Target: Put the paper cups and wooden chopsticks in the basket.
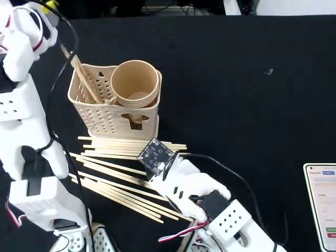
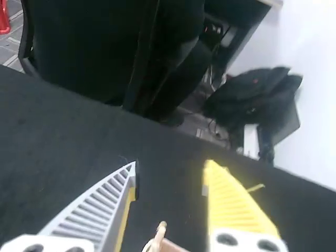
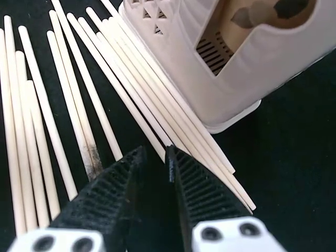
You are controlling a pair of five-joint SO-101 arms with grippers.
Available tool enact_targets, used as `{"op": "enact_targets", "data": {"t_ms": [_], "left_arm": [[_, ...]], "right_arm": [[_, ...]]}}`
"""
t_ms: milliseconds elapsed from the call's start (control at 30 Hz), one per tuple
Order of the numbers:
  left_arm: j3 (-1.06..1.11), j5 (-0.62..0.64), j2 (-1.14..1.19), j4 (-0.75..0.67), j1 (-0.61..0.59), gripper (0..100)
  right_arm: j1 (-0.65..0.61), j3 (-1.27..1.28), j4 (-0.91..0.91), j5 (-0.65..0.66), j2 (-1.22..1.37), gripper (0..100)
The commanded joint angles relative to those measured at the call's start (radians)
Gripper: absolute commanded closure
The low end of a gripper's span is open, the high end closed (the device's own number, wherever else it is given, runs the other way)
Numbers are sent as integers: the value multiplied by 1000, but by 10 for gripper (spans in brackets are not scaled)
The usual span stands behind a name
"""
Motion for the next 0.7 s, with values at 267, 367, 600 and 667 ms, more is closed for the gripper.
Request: {"op": "enact_targets", "data": {"t_ms": [267,367,600,667], "left_arm": [[-10,-126,-247,153,-163,759],[208,-176,-377,153,-275,759],[834,-252,-723,143,-509,759],[1007,-282,-801,98,-532,759]], "right_arm": [[15,-13,8,5,-16,923],[8,-15,12,5,-16,921],[-230,-124,226,3,-8,920],[-361,-104,233,2,-7,897]]}}
